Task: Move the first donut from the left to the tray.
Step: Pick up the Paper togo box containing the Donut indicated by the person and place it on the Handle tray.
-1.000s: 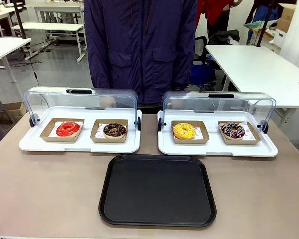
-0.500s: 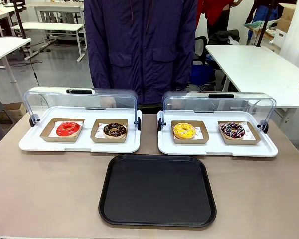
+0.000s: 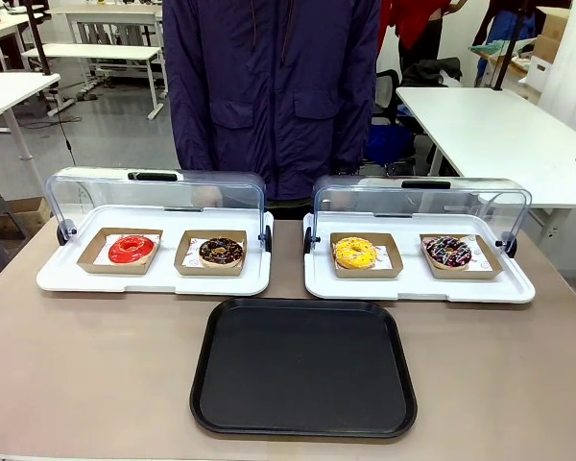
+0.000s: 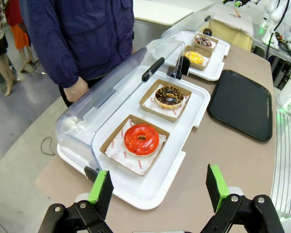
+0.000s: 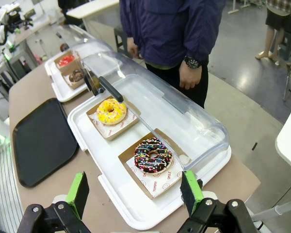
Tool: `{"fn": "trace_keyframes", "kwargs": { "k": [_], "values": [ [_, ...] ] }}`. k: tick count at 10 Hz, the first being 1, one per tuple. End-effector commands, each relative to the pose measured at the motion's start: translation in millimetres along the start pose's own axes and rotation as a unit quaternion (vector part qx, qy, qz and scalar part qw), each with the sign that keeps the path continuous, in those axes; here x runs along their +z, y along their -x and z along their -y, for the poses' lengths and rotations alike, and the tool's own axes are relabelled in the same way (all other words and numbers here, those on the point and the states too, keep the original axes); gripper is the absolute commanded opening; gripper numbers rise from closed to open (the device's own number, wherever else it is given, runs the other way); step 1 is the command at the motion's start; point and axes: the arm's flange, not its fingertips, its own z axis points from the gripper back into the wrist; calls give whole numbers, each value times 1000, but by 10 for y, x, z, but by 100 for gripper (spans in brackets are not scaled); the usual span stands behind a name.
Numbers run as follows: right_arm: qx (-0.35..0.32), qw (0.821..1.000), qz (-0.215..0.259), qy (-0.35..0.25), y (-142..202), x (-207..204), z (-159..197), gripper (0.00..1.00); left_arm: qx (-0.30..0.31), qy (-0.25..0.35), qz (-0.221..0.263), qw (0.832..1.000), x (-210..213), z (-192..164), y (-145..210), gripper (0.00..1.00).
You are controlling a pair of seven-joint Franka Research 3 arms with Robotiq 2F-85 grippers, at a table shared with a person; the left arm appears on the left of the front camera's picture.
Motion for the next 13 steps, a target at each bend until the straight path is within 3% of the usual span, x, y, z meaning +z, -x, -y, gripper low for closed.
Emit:
{"fn": "trace_keyframes", "kwargs": {
  "k": [1,13],
  "values": [
    [3,1000,2,-1,-22,13,-18,100,0,-2,3,1000,1,4,-19,100],
    [3,1000,2,-1,-22,13,-18,100,0,-2,3,1000,1,4,-19,100]
  ]
}}
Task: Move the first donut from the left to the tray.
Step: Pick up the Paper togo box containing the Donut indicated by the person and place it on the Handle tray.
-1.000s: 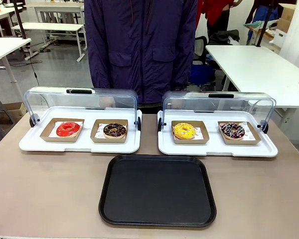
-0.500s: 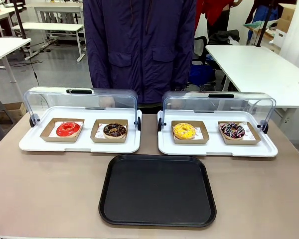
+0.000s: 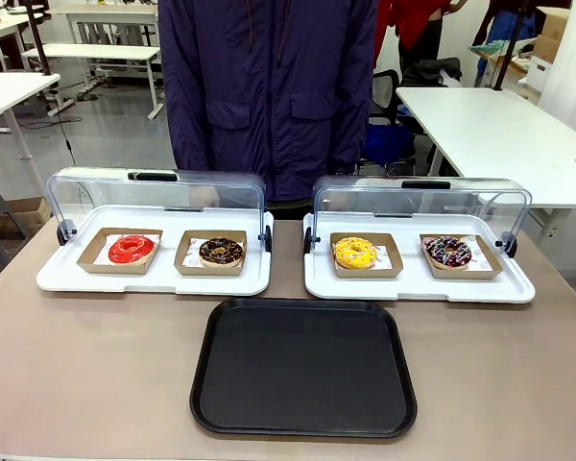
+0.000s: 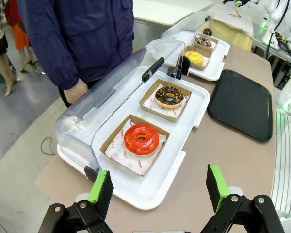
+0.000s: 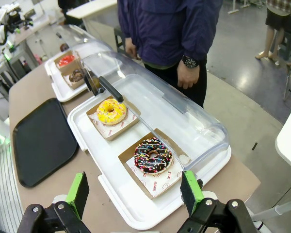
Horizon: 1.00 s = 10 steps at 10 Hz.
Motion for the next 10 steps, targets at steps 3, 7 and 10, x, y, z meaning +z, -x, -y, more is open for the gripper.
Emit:
{"fn": "trace_keyframes", "kwargs": {
  "k": [3,7,10],
  "values": [
    [3,1000,2,-1,-22,13,-18,100,0,-2,3,1000,1,4,-19,100],
    [3,1000,2,-1,-22,13,-18,100,0,-2,3,1000,1,4,-19,100],
    [3,1000,2,-1,-22,13,-18,100,0,-2,3,1000,1,4,-19,100]
  ]
}}
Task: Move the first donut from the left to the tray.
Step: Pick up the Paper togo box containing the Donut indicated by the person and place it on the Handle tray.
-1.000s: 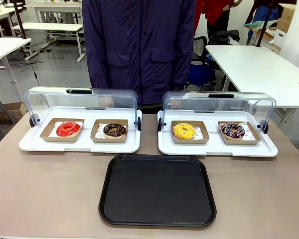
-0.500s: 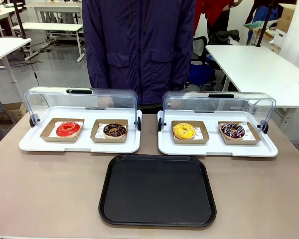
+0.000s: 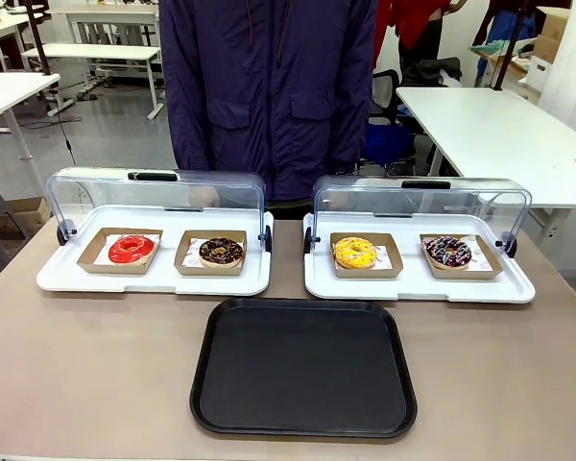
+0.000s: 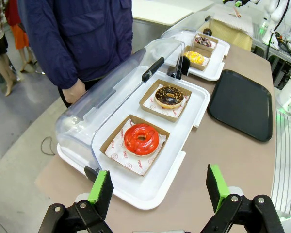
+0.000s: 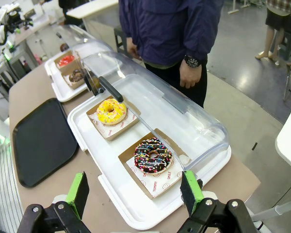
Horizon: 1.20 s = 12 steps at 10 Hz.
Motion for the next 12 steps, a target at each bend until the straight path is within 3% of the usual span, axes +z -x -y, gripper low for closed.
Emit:
{"fn": "trace_keyframes", "kwargs": {
  "k": [1,12],
  "values": [
    [3,1000,2,-1,-22,13,-18,100,0,-2,3,1000,1,4,-19,100],
    [3,1000,2,-1,-22,13,-18,100,0,-2,3,1000,1,4,-19,100]
  ]
}}
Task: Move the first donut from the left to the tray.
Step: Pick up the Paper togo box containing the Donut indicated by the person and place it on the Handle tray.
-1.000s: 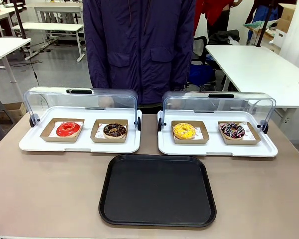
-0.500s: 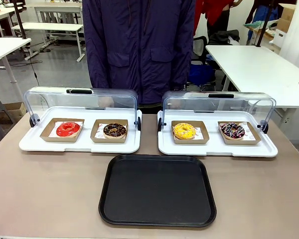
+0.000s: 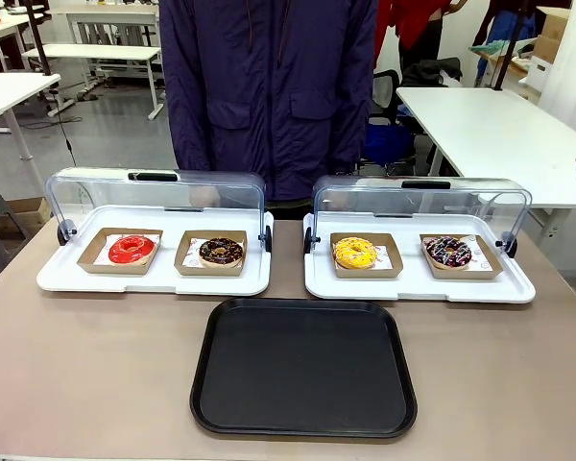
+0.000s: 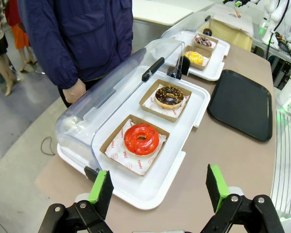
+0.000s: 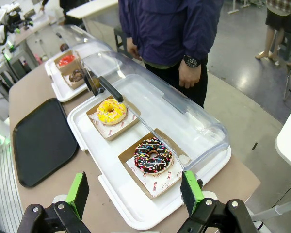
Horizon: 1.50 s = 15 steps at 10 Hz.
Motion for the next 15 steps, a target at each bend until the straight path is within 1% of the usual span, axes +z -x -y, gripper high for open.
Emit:
{"fn": "trace_keyframes", "kwargs": {
  "k": [1,15],
  "values": [
    [3,1000,2,-1,-22,13,-18,100,0,-2,3,1000,1,4,-19,100],
    [3,1000,2,-1,-22,13,-18,100,0,-2,3,1000,1,4,-19,100]
  ]
}}
